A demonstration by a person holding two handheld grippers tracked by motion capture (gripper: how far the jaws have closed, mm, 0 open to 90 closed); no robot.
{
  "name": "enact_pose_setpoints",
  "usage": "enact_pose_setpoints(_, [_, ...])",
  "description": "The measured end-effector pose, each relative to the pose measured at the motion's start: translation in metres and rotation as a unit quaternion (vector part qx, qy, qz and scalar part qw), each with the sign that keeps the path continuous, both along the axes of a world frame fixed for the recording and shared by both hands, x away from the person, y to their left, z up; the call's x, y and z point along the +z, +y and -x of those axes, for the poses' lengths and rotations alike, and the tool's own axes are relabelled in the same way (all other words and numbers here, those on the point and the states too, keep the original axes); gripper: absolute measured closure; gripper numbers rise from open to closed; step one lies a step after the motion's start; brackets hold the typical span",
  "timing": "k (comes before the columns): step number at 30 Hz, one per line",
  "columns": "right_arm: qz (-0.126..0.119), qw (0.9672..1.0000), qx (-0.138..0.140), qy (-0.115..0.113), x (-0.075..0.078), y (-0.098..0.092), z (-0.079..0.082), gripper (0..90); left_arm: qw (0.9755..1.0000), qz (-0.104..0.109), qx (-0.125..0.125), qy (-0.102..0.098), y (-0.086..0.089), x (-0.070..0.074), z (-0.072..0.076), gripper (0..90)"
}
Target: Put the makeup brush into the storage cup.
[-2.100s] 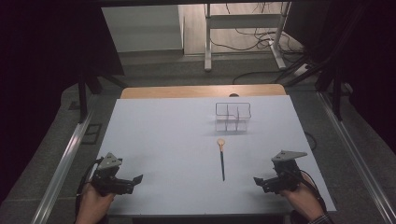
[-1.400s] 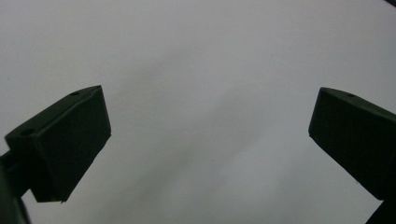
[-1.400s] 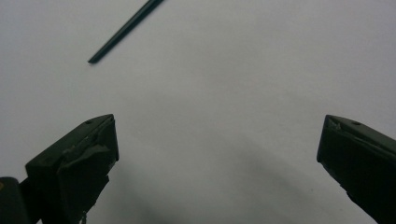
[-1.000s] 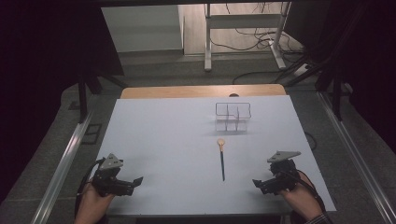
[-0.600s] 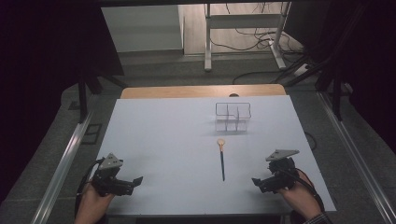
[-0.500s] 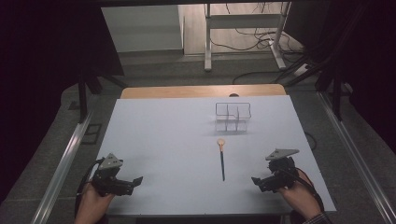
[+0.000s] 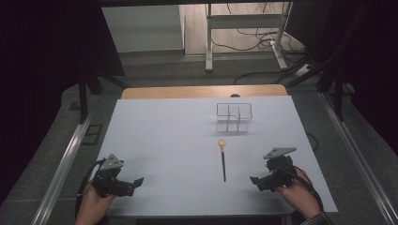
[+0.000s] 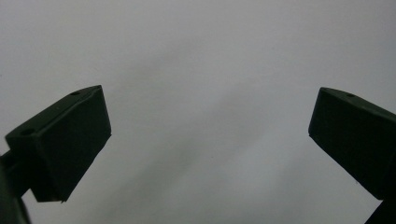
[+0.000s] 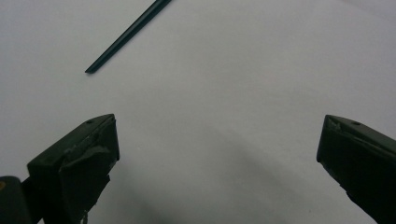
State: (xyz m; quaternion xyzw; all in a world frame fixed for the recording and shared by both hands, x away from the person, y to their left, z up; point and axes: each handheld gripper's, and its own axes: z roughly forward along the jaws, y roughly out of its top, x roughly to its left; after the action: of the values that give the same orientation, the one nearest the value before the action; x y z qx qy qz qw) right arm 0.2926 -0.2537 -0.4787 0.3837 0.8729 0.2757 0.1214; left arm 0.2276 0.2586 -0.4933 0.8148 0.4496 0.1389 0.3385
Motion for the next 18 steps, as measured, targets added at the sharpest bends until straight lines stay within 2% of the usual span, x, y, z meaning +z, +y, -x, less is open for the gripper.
enact_pose_setpoints(6, [-0.012,0.9998,0.005,-0.013,0.005,0.004,-0.003,0.0,1.0000,0.000,0.001,0.000,0.000,0.000,0.000,0.0])
enact_pose_setpoints(18, [-0.032,0.9995,-0.003,0.004,0.005,0.005,-0.012,0.0,1.0000,0.003,0.002,0.001,0.001,0.000,0.000,0.0])
